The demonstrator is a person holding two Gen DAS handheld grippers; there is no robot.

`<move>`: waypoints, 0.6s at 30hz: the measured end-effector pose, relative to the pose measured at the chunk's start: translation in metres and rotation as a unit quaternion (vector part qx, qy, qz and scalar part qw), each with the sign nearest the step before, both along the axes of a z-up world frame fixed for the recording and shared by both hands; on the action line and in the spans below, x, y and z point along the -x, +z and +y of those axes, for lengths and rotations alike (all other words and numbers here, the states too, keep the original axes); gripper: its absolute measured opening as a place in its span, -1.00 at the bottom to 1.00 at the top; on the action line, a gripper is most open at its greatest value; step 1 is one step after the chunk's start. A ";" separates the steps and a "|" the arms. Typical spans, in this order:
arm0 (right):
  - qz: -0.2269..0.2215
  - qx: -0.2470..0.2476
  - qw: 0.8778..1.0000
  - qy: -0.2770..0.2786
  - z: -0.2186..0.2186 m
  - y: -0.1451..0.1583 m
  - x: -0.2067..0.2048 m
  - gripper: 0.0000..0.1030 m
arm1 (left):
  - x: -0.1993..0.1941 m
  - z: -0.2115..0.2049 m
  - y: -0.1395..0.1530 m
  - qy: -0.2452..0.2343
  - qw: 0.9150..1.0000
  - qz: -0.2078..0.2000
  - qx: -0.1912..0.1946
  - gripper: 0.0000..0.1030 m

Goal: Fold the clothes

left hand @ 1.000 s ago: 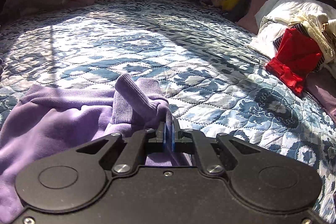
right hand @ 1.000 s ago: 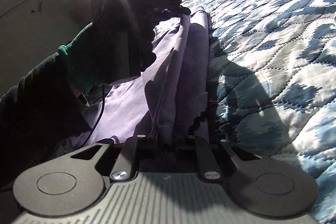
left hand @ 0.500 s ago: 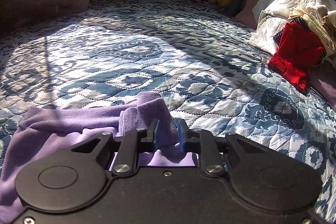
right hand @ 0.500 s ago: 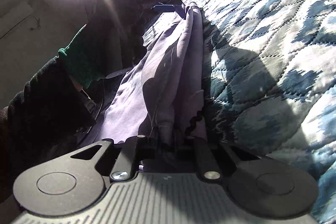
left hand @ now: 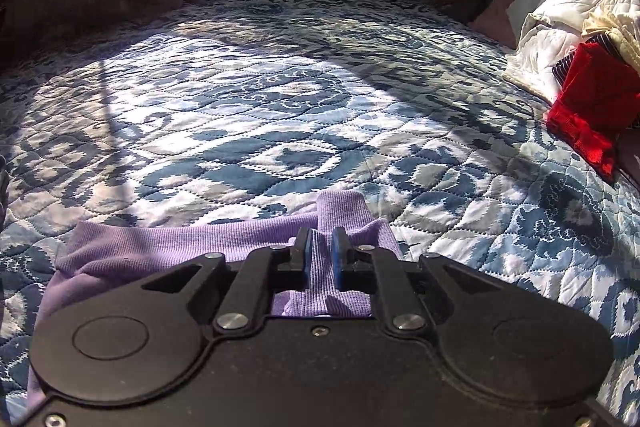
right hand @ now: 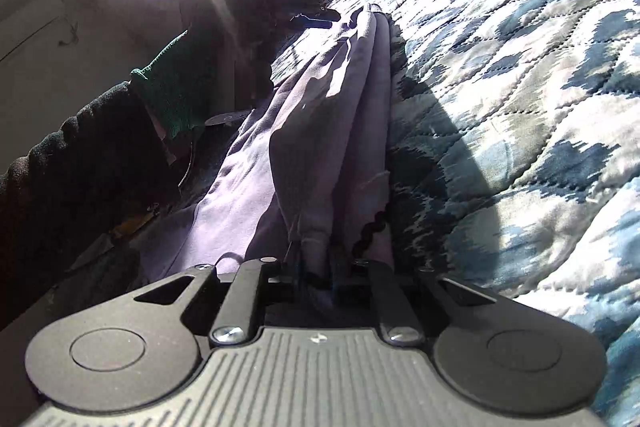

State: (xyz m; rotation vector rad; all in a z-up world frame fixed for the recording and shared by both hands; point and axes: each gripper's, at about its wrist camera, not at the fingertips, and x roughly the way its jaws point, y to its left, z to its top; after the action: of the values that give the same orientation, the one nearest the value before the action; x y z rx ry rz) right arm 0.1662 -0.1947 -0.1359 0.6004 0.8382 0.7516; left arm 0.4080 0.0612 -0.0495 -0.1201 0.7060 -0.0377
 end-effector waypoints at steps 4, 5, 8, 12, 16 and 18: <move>0.000 0.001 1.000 0.000 0.000 0.000 -0.001 -0.75 | 0.005 0.012 -0.009 0.008 0.999 0.031 0.029 -0.79; -0.001 0.002 1.000 0.000 0.000 0.000 -0.001 -0.75 | 0.004 0.010 -0.012 0.007 0.999 0.037 0.025 -0.71; 0.001 -0.001 1.000 -0.001 0.001 -0.001 -0.001 -0.75 | 0.003 0.012 -0.024 0.008 0.996 0.051 0.076 -0.62; 0.001 -0.001 1.000 0.001 0.000 -0.001 -0.002 -0.75 | 0.016 0.017 -0.008 0.019 0.998 0.009 0.067 -0.94; 0.003 -0.003 1.000 0.002 0.001 -0.001 -0.005 -0.75 | 0.018 0.018 0.001 0.019 0.998 -0.005 0.054 -0.93; 0.004 -0.003 1.000 0.002 0.000 -0.001 -0.005 -0.74 | 0.010 0.011 -0.007 0.002 1.000 0.017 0.016 -0.86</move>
State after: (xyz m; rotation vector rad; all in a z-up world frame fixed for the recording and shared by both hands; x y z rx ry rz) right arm 0.1713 -0.1942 -0.1373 0.6081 0.8446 0.7559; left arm 0.3980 0.0720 -0.0565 -0.1540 0.7392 -0.0430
